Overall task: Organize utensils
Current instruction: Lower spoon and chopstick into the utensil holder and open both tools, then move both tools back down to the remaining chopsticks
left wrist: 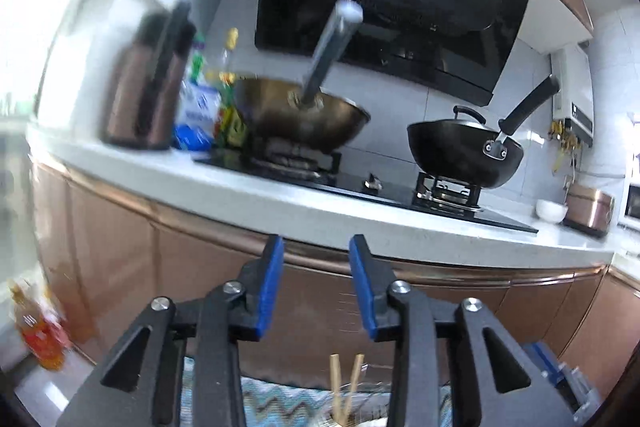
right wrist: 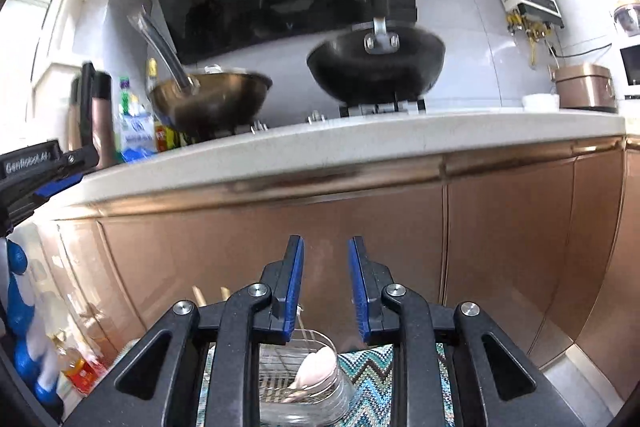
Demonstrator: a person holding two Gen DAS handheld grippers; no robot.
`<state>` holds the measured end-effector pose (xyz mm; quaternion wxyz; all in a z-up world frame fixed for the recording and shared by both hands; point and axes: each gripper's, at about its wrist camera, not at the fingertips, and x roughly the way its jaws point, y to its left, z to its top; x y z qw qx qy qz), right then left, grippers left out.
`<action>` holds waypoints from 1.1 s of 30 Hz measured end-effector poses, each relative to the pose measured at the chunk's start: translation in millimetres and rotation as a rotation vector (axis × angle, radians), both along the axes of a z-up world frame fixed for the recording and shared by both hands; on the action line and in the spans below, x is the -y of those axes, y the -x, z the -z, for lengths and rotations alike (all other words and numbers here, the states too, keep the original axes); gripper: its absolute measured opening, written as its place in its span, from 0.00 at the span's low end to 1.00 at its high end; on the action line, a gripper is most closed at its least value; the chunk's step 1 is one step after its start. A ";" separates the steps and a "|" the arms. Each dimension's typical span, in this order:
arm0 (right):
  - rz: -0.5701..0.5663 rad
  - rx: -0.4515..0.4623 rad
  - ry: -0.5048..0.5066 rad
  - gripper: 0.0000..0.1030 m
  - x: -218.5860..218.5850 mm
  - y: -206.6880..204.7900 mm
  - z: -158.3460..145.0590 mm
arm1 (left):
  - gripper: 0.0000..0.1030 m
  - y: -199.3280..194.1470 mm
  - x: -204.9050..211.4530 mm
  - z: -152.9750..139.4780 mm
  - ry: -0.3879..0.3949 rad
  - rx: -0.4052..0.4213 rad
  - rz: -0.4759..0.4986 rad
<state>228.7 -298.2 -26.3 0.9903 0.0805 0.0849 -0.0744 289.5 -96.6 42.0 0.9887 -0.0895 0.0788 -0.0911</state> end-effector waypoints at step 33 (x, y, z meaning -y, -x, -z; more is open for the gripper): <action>-0.303 -0.184 -0.016 0.23 -59.6 129.3 -34.0 | 0.35 108.4 -137.1 66.4 -0.104 -0.551 0.171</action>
